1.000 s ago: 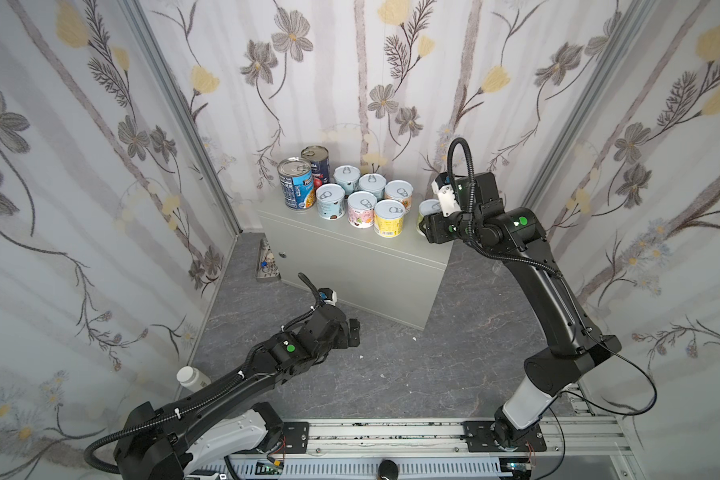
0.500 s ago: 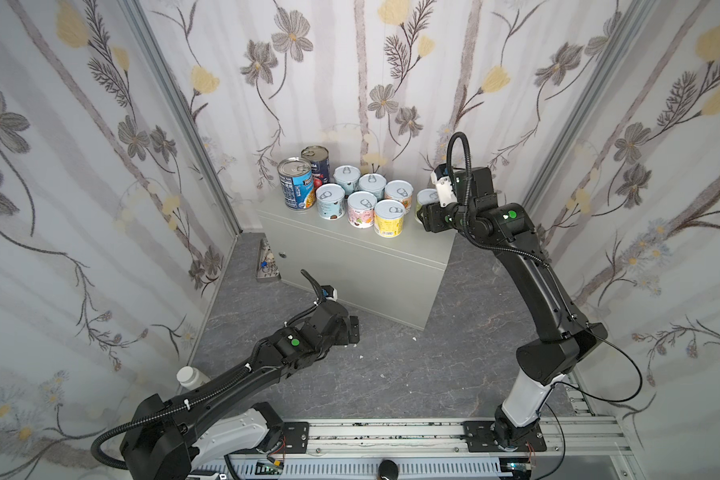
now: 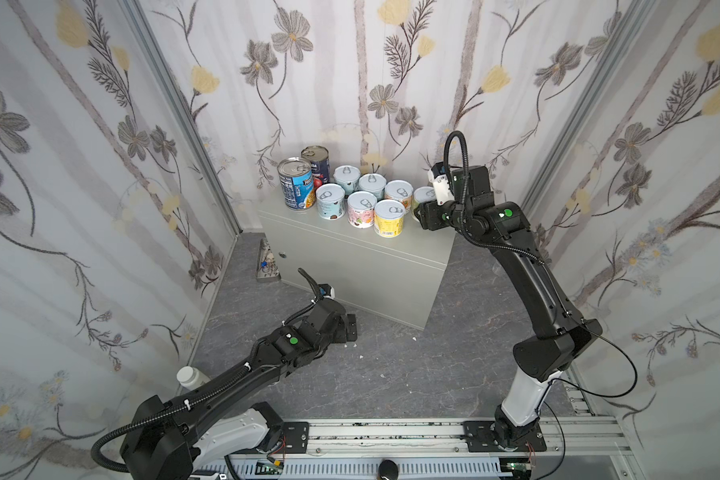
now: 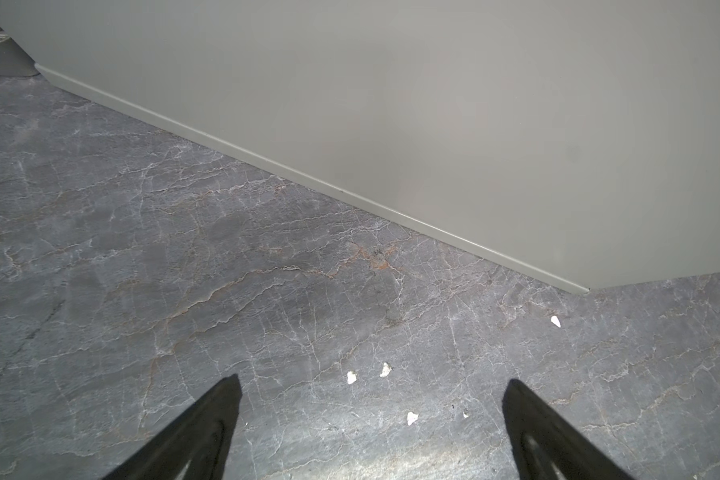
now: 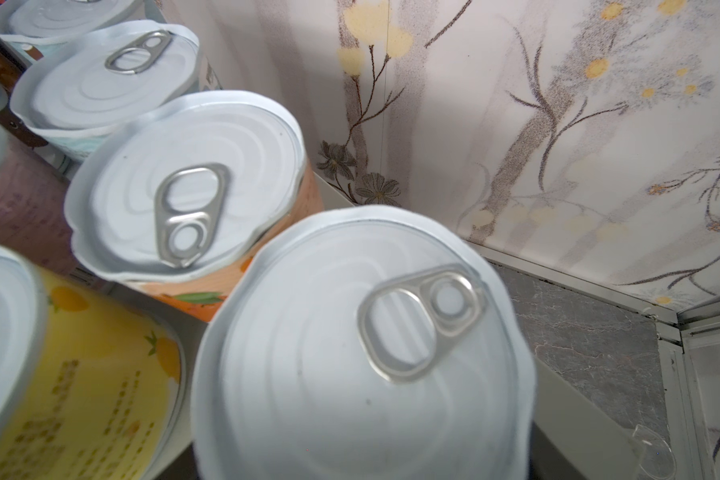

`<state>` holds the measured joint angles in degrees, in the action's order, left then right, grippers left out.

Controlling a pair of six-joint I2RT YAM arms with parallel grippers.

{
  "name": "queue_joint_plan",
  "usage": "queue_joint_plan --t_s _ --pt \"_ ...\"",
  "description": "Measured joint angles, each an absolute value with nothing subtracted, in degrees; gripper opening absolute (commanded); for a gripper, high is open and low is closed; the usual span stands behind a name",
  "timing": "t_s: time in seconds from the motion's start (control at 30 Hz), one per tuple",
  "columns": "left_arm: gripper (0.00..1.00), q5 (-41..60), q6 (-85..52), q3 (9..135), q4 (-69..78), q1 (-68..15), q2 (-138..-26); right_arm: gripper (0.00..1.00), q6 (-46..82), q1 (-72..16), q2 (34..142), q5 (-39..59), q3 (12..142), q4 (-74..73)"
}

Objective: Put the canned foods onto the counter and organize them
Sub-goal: 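Open right gripper and release the green-labelled can in the row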

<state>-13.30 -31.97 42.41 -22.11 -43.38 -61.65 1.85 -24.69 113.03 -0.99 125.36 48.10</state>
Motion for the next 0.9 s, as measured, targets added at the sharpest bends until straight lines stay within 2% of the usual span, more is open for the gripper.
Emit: queue_joint_plan --t_s 0.37,0.7,0.8,0.9 --pt "1.00 -13.5 -31.7 43.9 -23.2 -41.4 -58.7 0.88 2.0 -24.7 111.9 -0.4 126.4 51.6" --pt "1.00 -16.1 -31.8 50.5 -32.5 -36.0 -57.2 0.88 3.5 -24.8 105.0 -0.4 126.5 50.8" --pt "1.00 -17.1 -32.7 52.3 -36.3 -34.2 -56.5 0.88 3.7 -24.8 100.0 -0.5 122.2 48.9" --pt "1.00 -17.6 -33.9 53.6 -40.0 -32.6 -55.4 0.90 4.5 -24.8 92.4 -0.3 112.6 44.1"
